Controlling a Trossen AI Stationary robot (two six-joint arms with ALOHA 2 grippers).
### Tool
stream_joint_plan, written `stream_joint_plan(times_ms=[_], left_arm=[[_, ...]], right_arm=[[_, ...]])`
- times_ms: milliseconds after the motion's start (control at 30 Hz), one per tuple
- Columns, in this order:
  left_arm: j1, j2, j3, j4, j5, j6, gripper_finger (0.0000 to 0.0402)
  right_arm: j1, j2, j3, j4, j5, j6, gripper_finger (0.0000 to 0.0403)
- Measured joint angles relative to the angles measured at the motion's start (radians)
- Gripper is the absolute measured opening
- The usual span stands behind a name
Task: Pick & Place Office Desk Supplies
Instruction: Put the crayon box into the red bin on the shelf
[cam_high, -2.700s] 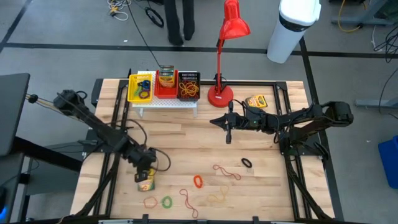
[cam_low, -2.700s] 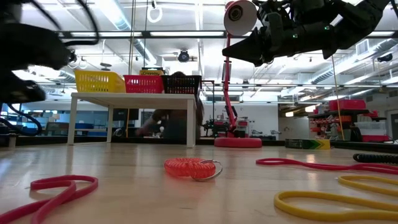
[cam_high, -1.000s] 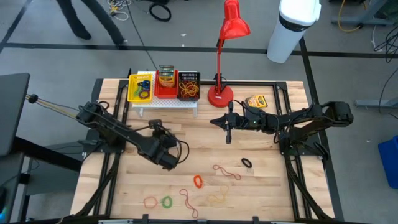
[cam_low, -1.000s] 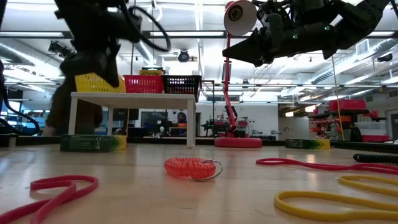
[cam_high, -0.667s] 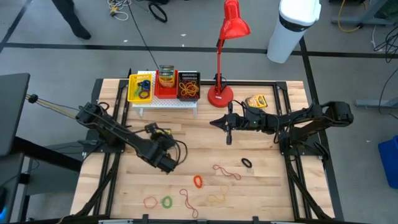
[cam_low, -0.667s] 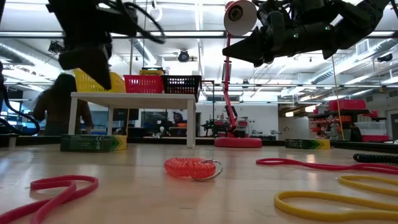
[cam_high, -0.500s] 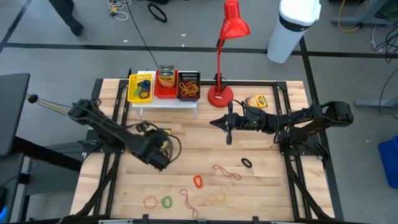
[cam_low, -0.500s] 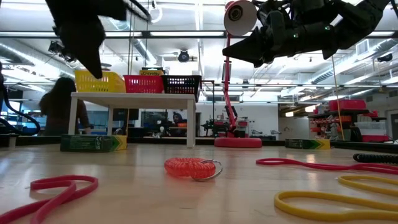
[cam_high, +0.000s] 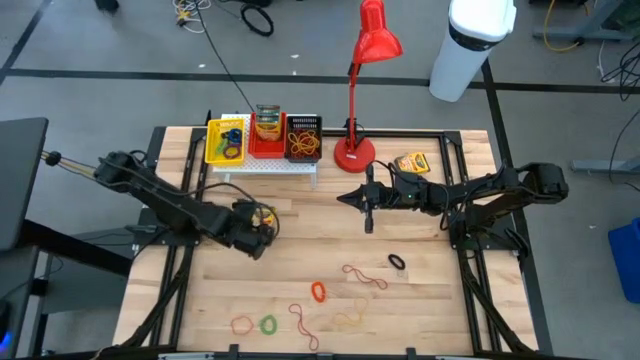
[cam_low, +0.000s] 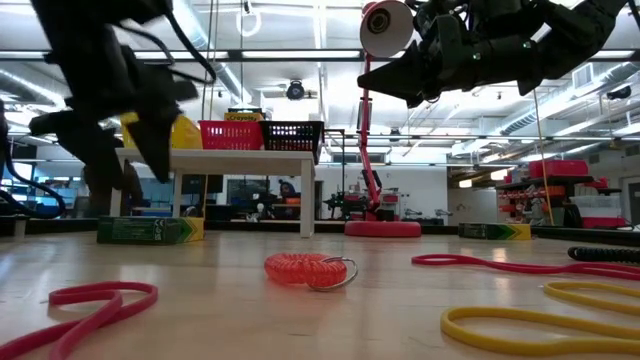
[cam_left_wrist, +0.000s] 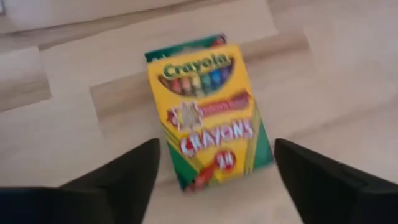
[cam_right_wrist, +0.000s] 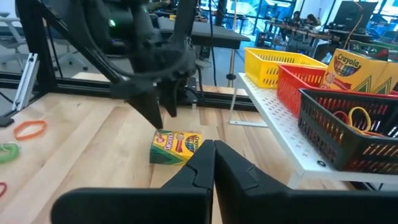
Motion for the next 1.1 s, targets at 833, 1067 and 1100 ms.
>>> stream_joint_plan(times_ms=[833,1067,1100], left_arm=[[0.137,0.129,0.02,0.101,0.073,0.095,0.0391],[0.136,0.13,0.078,0.046,0.075,0.094,0.0391],[0.136,0.136,0.078,0.044,0.08,0.084,0.0391]], right_arm=[[0.0,0.0,0.0,-0.005,-0.027,0.0,0.0015],[0.0,0.0,0.0,-0.005,-0.028,-0.001,0.0005],[0.0,0.0,0.0,-0.005,-0.033,-0.001,0.0008]])
